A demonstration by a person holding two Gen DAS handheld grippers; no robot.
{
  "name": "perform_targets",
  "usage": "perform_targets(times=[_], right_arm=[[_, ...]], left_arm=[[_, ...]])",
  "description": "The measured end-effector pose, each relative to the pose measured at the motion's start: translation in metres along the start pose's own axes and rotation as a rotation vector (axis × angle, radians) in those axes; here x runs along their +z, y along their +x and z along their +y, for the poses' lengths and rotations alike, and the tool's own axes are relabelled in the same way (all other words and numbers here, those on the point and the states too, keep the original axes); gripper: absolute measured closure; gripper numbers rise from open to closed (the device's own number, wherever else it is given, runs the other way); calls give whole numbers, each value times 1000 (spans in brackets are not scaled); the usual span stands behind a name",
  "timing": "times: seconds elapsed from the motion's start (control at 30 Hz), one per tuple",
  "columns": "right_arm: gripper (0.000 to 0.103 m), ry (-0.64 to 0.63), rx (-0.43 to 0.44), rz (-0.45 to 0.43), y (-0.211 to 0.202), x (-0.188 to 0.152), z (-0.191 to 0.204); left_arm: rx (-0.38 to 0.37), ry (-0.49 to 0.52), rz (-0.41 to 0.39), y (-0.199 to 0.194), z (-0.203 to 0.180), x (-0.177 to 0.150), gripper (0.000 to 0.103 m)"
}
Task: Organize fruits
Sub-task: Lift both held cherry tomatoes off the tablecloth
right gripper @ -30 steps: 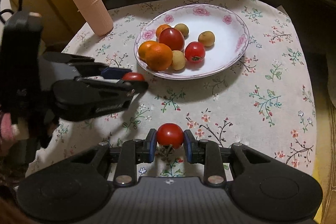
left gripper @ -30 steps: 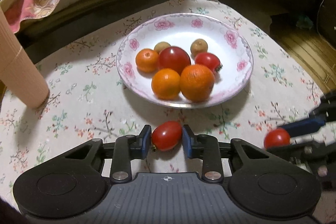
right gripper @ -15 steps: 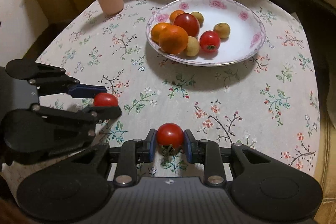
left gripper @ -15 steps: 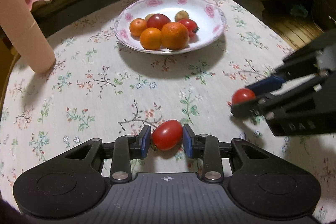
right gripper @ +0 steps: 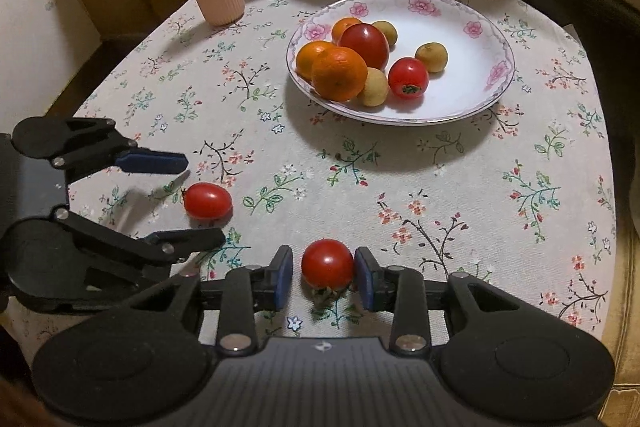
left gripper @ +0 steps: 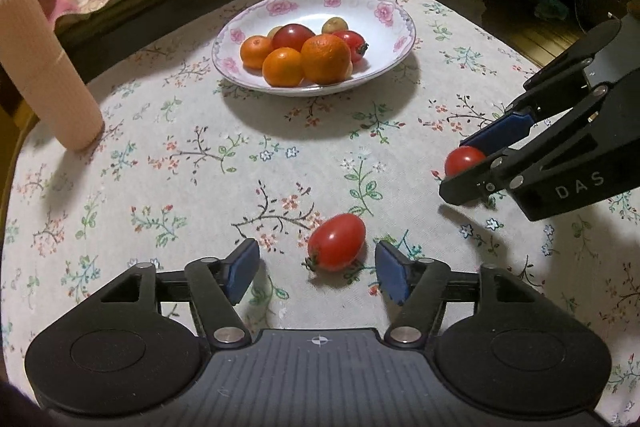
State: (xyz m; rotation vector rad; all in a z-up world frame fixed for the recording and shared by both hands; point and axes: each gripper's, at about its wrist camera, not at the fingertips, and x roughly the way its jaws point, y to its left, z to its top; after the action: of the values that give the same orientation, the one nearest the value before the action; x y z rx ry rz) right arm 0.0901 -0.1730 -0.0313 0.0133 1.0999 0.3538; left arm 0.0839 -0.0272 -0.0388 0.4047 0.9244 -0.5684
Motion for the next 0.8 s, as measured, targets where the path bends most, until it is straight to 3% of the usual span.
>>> perform_targets(times=[0.1,0.23,0.53,0.8], right_arm=[[67,-1,1,2,0,0,0],[67,-15,-6,1,0,-1,1],[71,-77,-52,1,1,-2,11],[72,-87,-41,9,1,0,15]], left_arm=[[-7,13,-3,2,-2,1,32],[-14,44,-7,1,-8,4,48],[-23,35,12,2,-11,6,57],[-3,27,19,1,-11,7,64]])
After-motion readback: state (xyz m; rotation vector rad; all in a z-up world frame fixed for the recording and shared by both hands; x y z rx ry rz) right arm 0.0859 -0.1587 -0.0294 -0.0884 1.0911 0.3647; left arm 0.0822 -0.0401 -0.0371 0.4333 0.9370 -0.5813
